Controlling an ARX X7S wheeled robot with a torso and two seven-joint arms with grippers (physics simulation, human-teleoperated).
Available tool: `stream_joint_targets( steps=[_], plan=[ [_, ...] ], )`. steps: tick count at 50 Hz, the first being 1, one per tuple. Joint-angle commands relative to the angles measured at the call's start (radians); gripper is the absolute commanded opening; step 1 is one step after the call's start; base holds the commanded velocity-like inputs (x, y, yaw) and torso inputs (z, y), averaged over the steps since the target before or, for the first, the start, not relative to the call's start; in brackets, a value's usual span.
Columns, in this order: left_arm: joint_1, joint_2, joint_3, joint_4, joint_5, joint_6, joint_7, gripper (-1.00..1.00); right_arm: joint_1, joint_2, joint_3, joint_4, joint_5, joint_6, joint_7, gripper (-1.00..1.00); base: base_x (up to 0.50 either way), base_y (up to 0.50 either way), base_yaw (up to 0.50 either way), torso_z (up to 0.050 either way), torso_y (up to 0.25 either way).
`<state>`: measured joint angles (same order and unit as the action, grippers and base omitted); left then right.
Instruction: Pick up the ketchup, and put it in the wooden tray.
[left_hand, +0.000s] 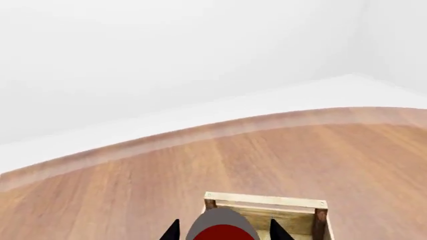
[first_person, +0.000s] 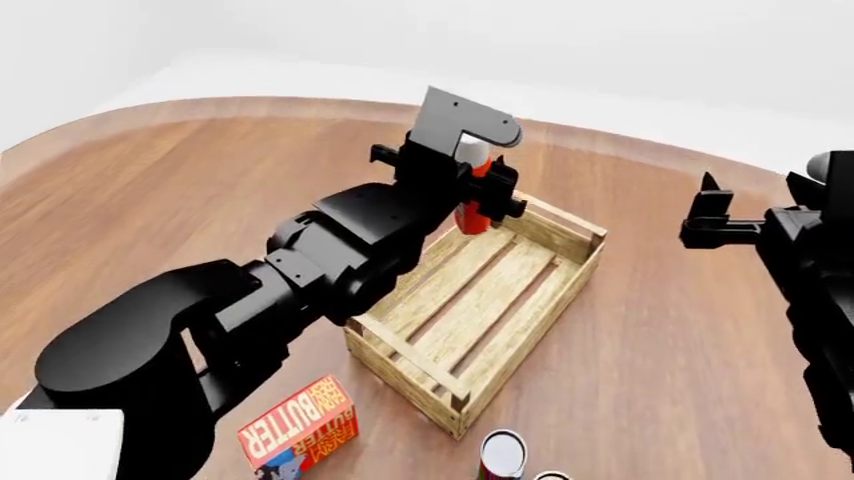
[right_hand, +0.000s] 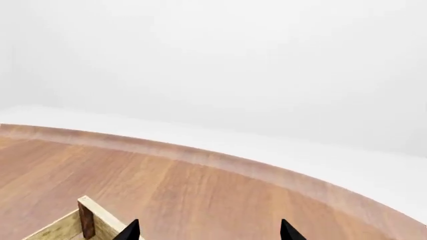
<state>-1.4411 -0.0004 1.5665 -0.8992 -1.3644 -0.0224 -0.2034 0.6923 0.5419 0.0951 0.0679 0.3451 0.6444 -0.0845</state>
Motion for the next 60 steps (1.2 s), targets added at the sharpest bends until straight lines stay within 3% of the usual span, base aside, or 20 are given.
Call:
stream_joint_targets(
  steps=[1,15,60],
  plan=[
    [-0.006,0.0,-0.011,0.012,0.008,0.0,-0.02,-1.0,0.052,-0.005,-0.025,0.184,-0.037,-0.128,-0.045,1.0,0.0,0.0,0.0,0.0,-0.121],
    [-0.028,0.0,-0.009,0.019,-0.028,0.004,-0.021,-1.0,0.076,-0.005,-0.034,0.24,-0.046,-0.161,-0.057,1.0,0.0,0.0,0.0,0.014,-0.159],
    [-0.023,0.0,-0.011,0.034,0.029,0.029,-0.019,-1.0,0.004,0.012,0.006,0.032,0.007,-0.026,-0.002,1.0,0.0,0.0,0.0,0.015,-0.171]
  ],
)
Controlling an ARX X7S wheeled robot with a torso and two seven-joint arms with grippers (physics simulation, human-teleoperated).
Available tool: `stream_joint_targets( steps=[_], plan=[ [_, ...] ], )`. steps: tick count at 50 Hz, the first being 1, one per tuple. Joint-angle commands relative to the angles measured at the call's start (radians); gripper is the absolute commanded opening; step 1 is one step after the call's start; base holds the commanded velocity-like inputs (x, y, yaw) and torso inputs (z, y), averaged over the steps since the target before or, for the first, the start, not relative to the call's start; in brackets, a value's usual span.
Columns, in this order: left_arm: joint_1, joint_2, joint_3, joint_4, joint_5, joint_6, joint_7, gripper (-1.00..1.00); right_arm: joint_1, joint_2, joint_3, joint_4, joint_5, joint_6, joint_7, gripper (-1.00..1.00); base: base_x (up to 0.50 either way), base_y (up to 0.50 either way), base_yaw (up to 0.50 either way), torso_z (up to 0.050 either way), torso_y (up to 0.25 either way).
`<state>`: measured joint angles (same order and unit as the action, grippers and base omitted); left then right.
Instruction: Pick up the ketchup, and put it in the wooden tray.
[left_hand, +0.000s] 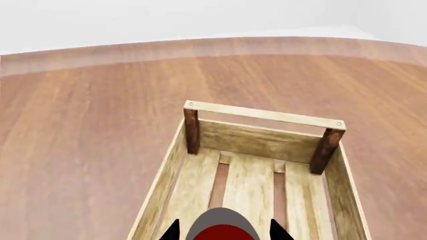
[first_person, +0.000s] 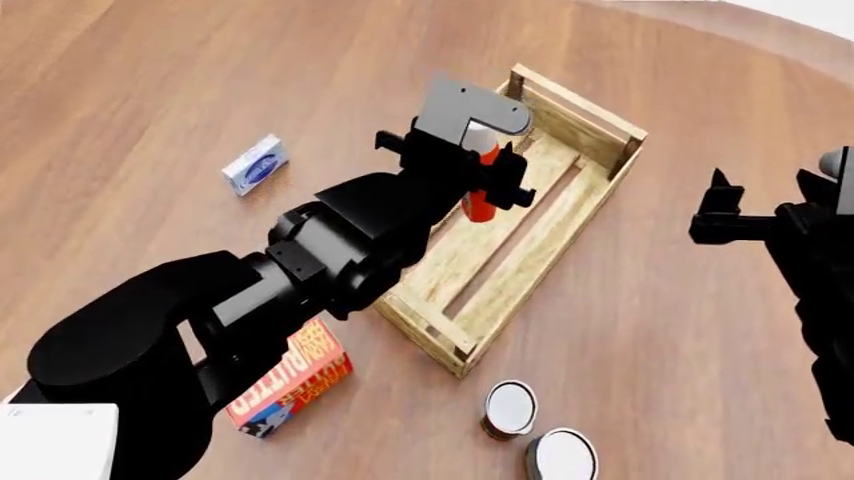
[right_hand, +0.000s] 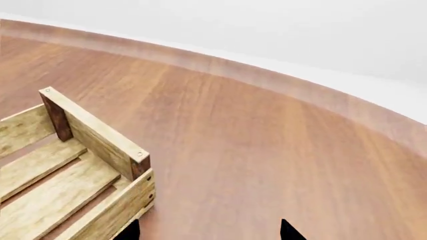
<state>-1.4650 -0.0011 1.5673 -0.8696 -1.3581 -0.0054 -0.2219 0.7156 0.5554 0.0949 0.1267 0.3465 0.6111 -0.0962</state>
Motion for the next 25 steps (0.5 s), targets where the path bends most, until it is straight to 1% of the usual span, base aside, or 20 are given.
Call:
stream_joint_targets(
  steps=[1,10,25],
  plan=[
    [0.001,0.001,-0.012,0.004,0.025,0.013,-0.001,-1.0,-0.02,-0.003,0.007,-0.027,0.006,0.006,0.01,1.0,0.0,0.0,0.0,0.015,-0.176],
    [0.005,0.001,-0.013,0.009,0.039,0.018,-0.003,-1.0,-0.04,-0.006,0.01,-0.025,0.004,-0.015,0.011,1.0,0.0,0.0,0.0,0.015,-0.176],
    [0.032,0.001,-0.016,0.01,0.1,0.034,-0.019,-1.0,-0.087,-0.02,0.021,0.001,-0.004,-0.084,0.01,1.0,0.0,0.0,0.0,0.0,0.0]
  ],
)
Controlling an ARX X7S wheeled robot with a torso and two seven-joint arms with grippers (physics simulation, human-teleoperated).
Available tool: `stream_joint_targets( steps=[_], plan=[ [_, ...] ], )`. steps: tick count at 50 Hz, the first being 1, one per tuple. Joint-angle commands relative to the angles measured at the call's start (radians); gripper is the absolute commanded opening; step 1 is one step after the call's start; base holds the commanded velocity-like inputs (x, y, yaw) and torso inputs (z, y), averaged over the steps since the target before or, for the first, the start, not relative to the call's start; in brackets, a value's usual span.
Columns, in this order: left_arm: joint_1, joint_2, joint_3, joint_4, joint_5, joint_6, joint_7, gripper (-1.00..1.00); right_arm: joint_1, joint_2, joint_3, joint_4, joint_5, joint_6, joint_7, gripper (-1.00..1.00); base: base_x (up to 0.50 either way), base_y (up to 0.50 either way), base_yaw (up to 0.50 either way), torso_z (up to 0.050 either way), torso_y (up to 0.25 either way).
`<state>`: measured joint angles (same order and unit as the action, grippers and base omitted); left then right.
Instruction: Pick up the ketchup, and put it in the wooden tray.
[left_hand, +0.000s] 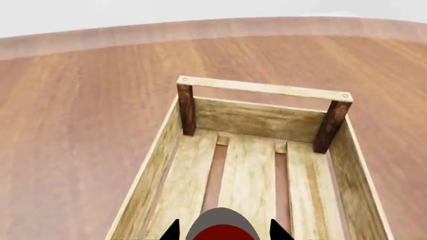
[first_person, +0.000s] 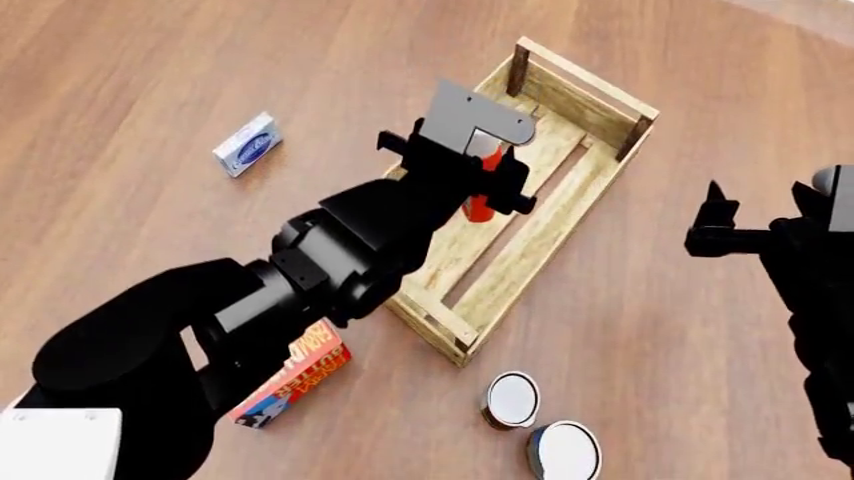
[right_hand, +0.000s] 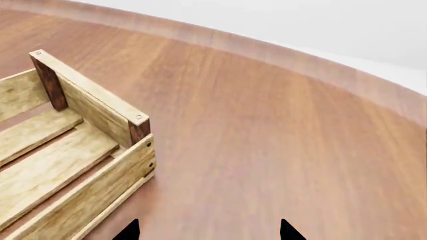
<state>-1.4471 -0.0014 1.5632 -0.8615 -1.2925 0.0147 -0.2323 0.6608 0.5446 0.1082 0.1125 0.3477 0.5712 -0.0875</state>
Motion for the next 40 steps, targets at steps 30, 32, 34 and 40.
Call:
stream_joint_targets(
  steps=[30,32,34,40],
  plan=[
    [0.046,0.001,-0.013,-0.012,0.028,-0.009,-0.013,-1.0,0.012,-0.052,-0.026,0.284,-0.07,-0.263,-0.029,1.0,0.0,0.0,0.0,0.0,0.0],
    [0.046,0.001,-0.013,-0.013,0.026,-0.01,-0.013,-1.0,0.013,-0.052,-0.027,0.287,-0.071,-0.265,-0.029,1.0,0.0,0.0,0.0,0.0,0.0],
    [0.047,0.001,-0.012,-0.013,0.026,-0.011,-0.014,-1.0,0.013,-0.051,-0.027,0.289,-0.071,-0.266,-0.029,1.0,0.0,0.0,0.0,0.0,0.0],
    [0.05,0.001,-0.013,-0.017,0.029,-0.012,-0.009,-1.0,0.015,-0.053,-0.03,0.29,-0.073,-0.267,-0.027,1.0,0.0,0.0,0.0,0.0,0.0]
  ],
)
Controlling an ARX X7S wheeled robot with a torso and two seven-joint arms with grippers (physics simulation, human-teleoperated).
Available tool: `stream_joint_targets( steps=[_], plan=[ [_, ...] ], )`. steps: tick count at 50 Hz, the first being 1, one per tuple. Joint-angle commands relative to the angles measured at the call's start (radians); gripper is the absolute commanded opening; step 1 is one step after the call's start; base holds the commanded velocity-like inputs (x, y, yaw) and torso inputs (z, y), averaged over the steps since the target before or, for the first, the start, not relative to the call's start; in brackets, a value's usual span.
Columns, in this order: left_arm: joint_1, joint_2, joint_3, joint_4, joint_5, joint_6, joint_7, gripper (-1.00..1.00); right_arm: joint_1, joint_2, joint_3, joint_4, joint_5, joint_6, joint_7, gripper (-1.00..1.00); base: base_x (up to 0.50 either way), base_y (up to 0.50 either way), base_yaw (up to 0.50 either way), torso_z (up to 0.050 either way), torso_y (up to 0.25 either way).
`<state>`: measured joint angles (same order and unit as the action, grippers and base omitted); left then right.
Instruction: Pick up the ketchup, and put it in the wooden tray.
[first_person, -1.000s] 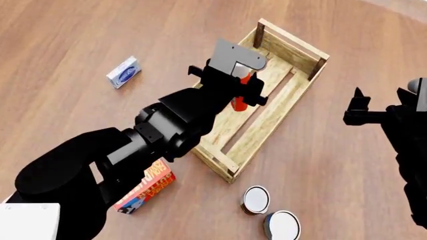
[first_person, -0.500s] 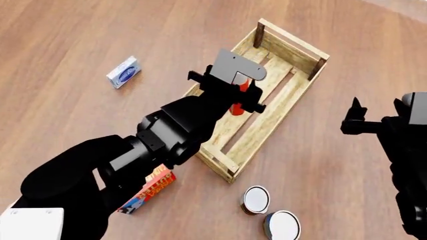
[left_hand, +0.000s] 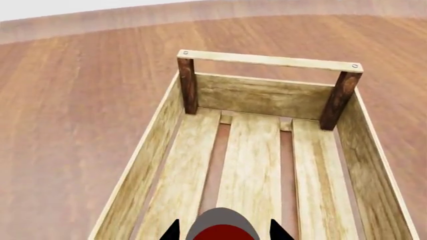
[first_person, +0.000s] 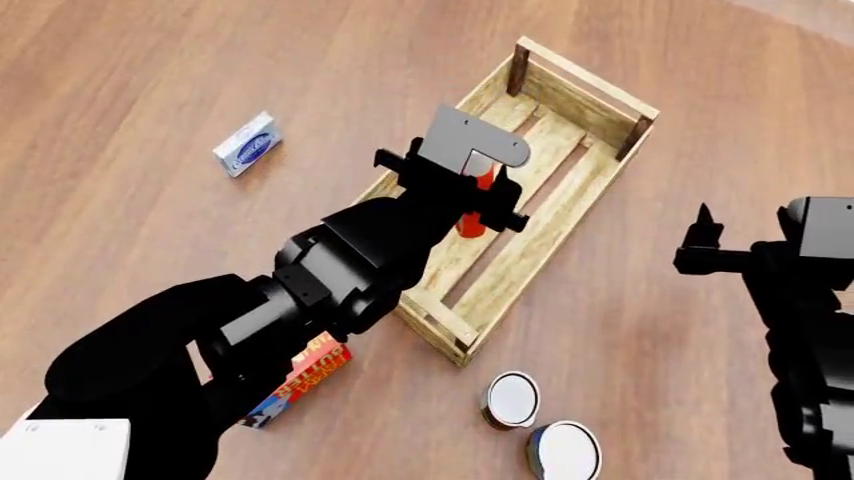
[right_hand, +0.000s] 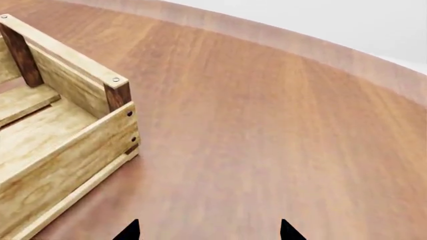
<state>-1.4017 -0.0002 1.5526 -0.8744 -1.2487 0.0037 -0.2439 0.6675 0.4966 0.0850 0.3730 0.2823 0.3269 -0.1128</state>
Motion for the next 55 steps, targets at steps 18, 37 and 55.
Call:
stream_joint_targets(
  steps=[18,37,55],
  plan=[
    [0.01,0.0,-0.003,0.006,0.001,-0.011,0.004,1.0,-0.023,0.0,0.003,-0.019,0.003,-0.003,0.011,1.0,0.0,0.0,0.0,0.0,0.0],
    [0.008,0.0,-0.003,0.009,0.003,-0.014,0.01,1.0,-0.05,0.002,0.008,-0.069,0.014,0.017,0.022,1.0,0.0,0.0,0.0,0.0,0.0],
    [-0.003,0.0,-0.002,0.019,-0.004,-0.033,0.032,1.0,-0.106,0.006,0.024,-0.205,0.039,0.088,0.055,1.0,0.0,0.0,0.0,-0.005,0.059]
  ],
)
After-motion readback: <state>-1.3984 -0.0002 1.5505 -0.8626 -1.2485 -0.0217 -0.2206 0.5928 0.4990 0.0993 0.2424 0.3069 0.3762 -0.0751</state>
